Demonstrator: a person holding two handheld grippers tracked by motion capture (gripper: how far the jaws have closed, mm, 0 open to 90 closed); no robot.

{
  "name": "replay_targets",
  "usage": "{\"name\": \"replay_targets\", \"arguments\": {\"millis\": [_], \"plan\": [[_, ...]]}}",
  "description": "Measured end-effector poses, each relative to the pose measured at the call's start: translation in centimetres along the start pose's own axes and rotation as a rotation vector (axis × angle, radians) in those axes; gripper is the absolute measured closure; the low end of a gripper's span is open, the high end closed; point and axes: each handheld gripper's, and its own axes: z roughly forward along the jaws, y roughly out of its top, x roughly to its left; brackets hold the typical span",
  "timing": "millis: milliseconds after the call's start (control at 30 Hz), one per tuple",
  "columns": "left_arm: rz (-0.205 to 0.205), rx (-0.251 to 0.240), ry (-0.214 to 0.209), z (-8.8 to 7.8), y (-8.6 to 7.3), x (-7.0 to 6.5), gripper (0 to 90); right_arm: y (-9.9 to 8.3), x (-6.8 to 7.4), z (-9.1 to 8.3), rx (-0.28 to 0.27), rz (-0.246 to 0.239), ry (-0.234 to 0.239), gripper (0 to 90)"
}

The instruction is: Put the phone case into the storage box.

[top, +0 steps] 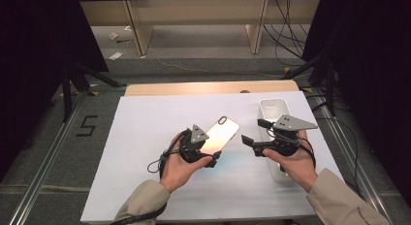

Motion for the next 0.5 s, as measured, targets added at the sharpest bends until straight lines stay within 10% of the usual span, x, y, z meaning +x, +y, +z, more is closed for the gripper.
{"name": "replay_targets", "arguments": {"millis": [500], "plan": [[0.032,-0.015,-0.014,-0.3,0.2,-1.2,16.8,0.5,-0.8,3.2,0.036,0.055,0.011,18.5]]}}
